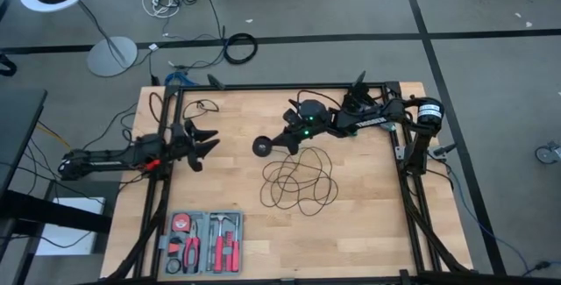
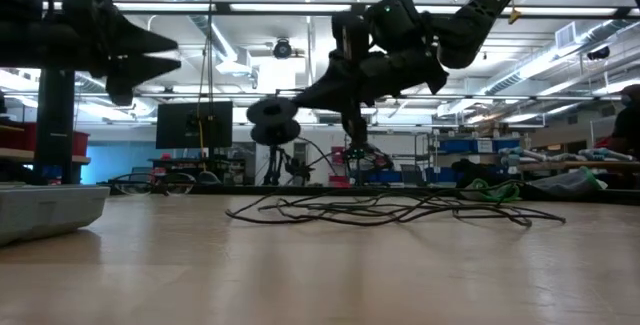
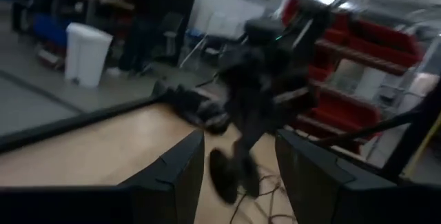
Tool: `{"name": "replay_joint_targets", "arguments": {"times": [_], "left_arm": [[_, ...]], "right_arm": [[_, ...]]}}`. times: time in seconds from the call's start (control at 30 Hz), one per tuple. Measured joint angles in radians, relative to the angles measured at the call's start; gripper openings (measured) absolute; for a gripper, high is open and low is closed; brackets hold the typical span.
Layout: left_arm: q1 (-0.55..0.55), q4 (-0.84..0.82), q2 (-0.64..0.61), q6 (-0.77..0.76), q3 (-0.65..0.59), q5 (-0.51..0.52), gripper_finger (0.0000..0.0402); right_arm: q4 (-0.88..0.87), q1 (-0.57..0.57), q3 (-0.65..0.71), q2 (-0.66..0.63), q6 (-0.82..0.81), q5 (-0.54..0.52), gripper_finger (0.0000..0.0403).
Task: Coil cords
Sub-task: Coil the black wire onto the black spool
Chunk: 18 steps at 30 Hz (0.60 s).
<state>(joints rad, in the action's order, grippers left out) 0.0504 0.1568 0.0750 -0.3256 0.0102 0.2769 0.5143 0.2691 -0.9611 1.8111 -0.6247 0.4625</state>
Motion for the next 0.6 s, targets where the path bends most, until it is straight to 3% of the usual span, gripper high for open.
{"name": "replay_joint_targets", "arguments": {"times": [0.2, 0.37, 0.6], "left_arm": [[0.001, 0.008, 0.102, -0.112, 0.0, 0.04, 0.0184], [0.001, 0.01, 0.215, -0.256, 0.0, 0.025, 0.0184], [0.001, 0.101, 0.379, -0.339, 0.0, 0.009, 0.0184]], "right_arm": [[0.066, 0.0, 0.0, 0.0, 0.0, 0.009, 0.0], [0.122, -0.001, 0.0, 0.0, 0.0, 0.015, 0.0], [0.166, -0.001, 0.0, 0.0, -0.001, 0.033, 0.0]]}}
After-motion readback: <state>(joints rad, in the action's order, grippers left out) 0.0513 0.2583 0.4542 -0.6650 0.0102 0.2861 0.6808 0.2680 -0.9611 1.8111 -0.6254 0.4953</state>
